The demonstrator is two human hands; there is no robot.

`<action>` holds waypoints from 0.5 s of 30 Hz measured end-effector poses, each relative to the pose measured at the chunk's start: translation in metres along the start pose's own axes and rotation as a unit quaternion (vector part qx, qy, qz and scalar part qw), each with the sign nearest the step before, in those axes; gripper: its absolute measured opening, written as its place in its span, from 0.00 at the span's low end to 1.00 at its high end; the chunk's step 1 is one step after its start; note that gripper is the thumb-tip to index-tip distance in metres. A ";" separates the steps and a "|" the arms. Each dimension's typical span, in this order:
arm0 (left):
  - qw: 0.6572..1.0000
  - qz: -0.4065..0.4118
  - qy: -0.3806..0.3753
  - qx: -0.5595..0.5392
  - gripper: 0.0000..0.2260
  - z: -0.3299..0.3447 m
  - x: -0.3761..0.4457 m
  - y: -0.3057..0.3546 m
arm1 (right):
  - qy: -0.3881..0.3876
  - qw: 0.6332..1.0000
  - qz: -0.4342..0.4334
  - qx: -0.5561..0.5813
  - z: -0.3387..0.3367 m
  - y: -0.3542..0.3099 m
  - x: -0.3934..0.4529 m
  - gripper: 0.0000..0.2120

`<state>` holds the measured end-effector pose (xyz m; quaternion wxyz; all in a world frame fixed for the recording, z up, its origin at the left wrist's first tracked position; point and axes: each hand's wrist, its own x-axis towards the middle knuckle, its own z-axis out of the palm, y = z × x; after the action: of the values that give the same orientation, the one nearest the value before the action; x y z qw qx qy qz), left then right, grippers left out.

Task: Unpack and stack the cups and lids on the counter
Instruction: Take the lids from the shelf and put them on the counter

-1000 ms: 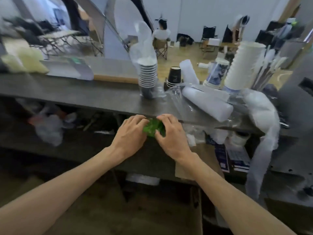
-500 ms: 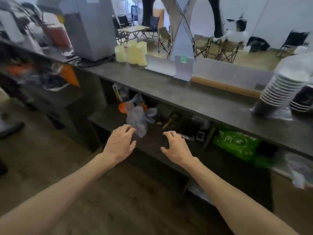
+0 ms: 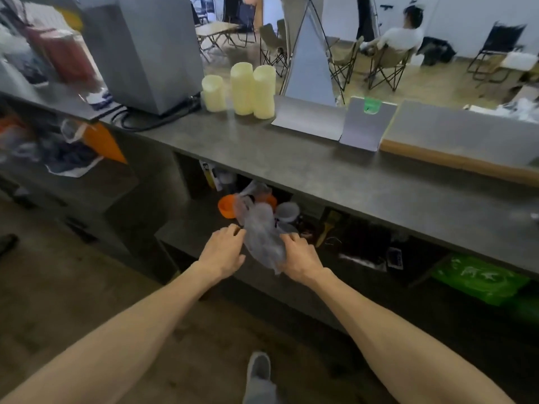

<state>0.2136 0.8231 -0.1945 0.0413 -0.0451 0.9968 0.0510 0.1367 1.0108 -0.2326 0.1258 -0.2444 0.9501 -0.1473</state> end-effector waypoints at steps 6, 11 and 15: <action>0.998 0.050 -0.034 -0.011 0.25 0.037 0.098 -0.048 | -0.096 0.988 0.093 0.070 0.050 0.002 0.114 0.32; 0.994 0.077 -0.073 -0.039 0.33 0.074 0.153 -0.078 | -0.074 0.982 0.157 0.075 0.067 0.000 0.138 0.33; 0.986 0.116 -0.116 0.032 0.35 0.096 0.185 -0.092 | -0.102 0.976 0.178 0.077 0.093 -0.005 0.145 0.17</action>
<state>0.0464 0.7264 -0.3143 0.1517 0.0788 0.9849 0.0283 0.0449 0.9137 -0.3415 0.2642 -0.0750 0.9465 -0.1695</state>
